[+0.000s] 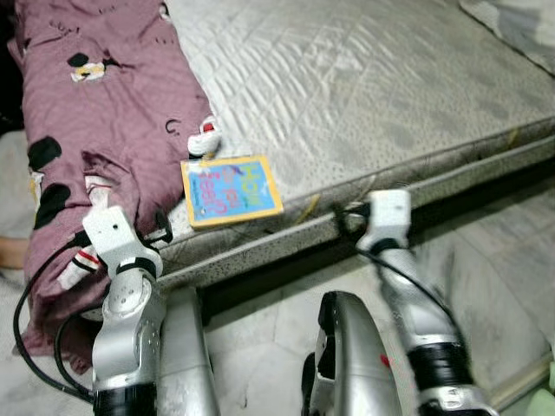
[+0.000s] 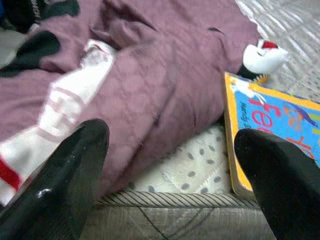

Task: Clean up the room

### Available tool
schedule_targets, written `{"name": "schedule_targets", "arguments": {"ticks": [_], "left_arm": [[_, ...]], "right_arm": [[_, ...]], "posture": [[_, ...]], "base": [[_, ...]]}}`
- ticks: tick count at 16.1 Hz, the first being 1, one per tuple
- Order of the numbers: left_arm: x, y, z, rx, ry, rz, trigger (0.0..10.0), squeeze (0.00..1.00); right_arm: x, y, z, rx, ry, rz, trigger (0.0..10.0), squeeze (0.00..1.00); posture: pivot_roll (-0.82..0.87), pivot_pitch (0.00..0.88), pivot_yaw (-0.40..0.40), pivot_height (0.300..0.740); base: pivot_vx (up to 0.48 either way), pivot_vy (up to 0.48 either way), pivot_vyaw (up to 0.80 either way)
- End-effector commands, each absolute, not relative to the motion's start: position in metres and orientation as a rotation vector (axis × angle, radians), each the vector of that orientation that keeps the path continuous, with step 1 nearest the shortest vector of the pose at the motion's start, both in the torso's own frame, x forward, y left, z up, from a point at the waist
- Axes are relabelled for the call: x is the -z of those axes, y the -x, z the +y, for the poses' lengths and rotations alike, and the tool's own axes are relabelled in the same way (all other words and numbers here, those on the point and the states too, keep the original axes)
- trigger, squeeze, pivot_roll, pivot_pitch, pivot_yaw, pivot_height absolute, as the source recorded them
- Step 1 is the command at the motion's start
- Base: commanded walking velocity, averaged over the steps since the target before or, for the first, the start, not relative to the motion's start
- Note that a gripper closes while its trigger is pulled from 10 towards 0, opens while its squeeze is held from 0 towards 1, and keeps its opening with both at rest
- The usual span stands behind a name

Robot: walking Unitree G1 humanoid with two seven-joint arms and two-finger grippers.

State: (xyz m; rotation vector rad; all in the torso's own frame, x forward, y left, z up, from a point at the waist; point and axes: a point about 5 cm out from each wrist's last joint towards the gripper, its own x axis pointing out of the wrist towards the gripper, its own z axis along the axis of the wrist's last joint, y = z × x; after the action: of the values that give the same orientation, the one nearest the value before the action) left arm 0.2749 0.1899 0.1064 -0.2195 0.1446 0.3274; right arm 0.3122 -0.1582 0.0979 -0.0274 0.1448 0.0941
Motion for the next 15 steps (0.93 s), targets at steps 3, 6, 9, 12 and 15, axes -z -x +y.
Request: {"name": "schedule_targets", "arguments": {"ticks": [3, 6, 9, 12, 15], "left_arm": [[-0.102, -0.286, 0.190, -0.292, 0.233, 0.167, 10.0, 0.00], [-0.098, -0.296, 0.190, -0.297, 0.245, 0.181, 10.0, 0.00], [-0.096, -0.304, 0.188, -0.285, 0.255, 0.184, 10.0, 0.00], [-0.093, -0.308, 0.181, -0.277, 0.281, 0.194, 10.0, 0.00], [-0.084, -0.314, 0.182, -0.316, 0.314, 0.210, 10.0, 0.00]], "right_arm": [[-0.099, -0.304, -0.177, -0.047, 0.063, 0.153, 10.0, 0.00], [-0.102, -0.294, -0.192, -0.039, 0.119, 0.146, 10.0, 0.00], [-0.098, -0.283, -0.201, -0.032, 0.128, 0.172, 10.0, 0.00], [-0.093, -0.265, -0.209, -0.022, 0.154, 0.198, 10.0, 0.00], [-0.091, -0.257, -0.215, -0.014, 0.171, 0.225, 10.0, 0.00]], "posture": [[0.00, 0.187, -0.023, 0.511], [-0.04, 0.195, -0.021, 0.511], [-0.06, 0.206, -0.017, 0.511], [-0.11, 0.228, -0.008, 0.511], [-0.12, 0.231, -0.011, 0.511]], "base": [[0.000, 0.000, 0.00], [0.000, 0.000, 0.00], [0.000, 0.000, 0.00], [0.000, 0.000, -0.34], [0.000, 0.000, 0.00]]}}
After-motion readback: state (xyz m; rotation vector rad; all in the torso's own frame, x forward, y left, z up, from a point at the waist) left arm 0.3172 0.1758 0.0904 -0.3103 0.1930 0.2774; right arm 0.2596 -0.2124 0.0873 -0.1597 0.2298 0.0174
